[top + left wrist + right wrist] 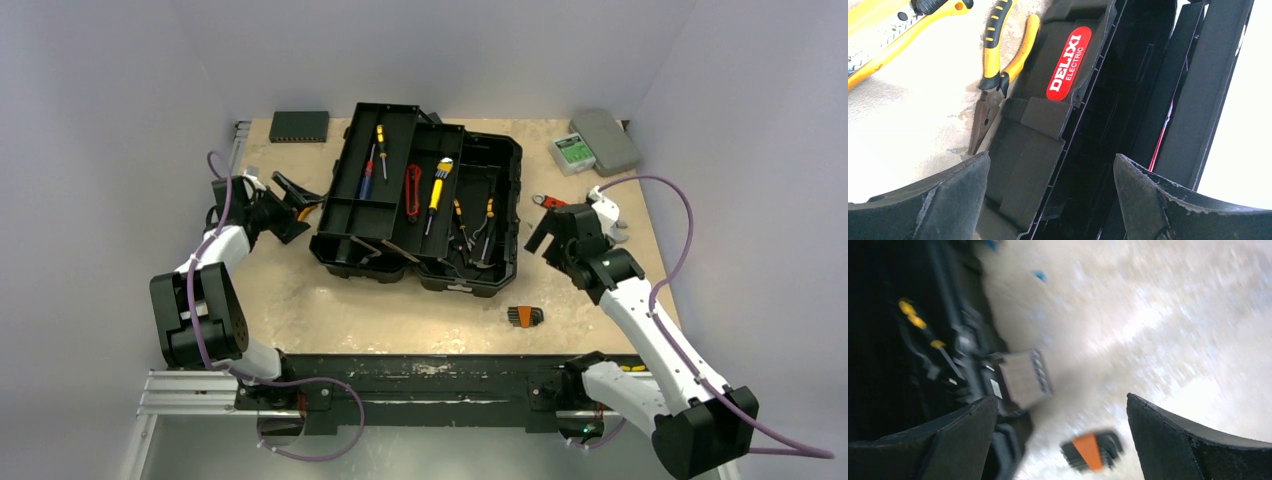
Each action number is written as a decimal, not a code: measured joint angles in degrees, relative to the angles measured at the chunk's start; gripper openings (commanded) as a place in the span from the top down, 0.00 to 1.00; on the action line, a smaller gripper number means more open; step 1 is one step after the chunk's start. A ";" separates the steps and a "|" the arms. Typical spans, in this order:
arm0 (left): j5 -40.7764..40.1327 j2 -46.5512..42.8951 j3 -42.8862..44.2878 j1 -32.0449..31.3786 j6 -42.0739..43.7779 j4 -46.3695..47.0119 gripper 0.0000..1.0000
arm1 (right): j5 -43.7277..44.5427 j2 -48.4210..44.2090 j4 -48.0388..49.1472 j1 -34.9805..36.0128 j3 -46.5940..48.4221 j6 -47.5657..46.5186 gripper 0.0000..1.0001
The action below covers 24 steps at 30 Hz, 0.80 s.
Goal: Pack the tool kit
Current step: Pick up the tool from the center of the board.
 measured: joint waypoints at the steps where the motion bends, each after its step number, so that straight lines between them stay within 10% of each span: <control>1: -0.02 -0.04 0.00 0.00 -0.02 0.09 0.09 | 0.13 -0.52 -3.19 0.00 -0.70 0.81 0.01; 24: 0.02 -1.64 0.00 0.00 -1.16 4.04 0.09 | -6.84 -0.79 -24.39 0.52 -12.85 34.60 0.01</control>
